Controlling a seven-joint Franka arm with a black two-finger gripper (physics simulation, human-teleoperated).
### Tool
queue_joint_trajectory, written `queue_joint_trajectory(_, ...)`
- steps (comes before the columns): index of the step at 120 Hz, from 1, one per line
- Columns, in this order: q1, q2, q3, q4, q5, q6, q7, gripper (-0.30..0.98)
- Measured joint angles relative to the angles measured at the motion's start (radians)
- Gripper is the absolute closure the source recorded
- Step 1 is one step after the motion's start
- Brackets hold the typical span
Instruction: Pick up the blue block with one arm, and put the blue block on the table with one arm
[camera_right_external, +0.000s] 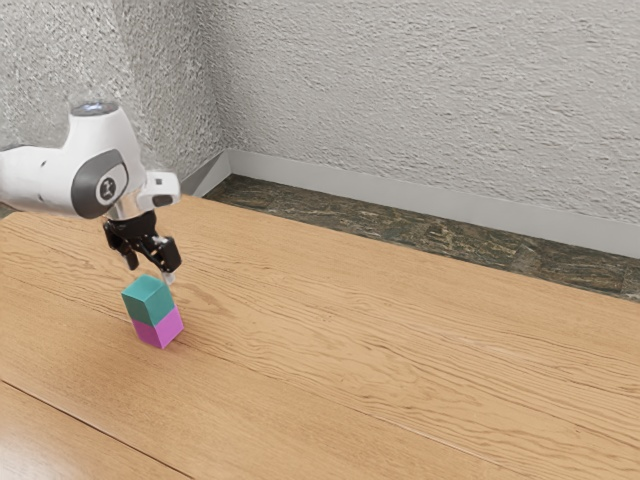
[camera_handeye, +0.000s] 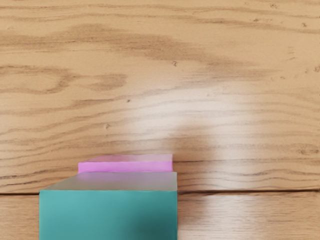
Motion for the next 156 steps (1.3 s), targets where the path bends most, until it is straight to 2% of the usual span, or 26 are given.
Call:
queue_joint_trajectory(27,0.051,0.012,0.0,-0.015,-0.018,0.041,0.029,0.03)
queue_joint_trajectory(66,0.044,0.004,-0.001,-0.068,-0.023,0.074,0.056,0.03)
queue_joint_trajectory(106,0.05,0.054,-0.003,-0.061,-0.045,0.087,0.072,0.03)
queue_joint_trajectory(133,0.05,0.072,-0.002,-0.06,-0.068,0.104,0.079,0.2)
queue_joint_trajectory(156,0.056,0.065,-0.001,-0.058,-0.073,0.108,0.083,0.27)
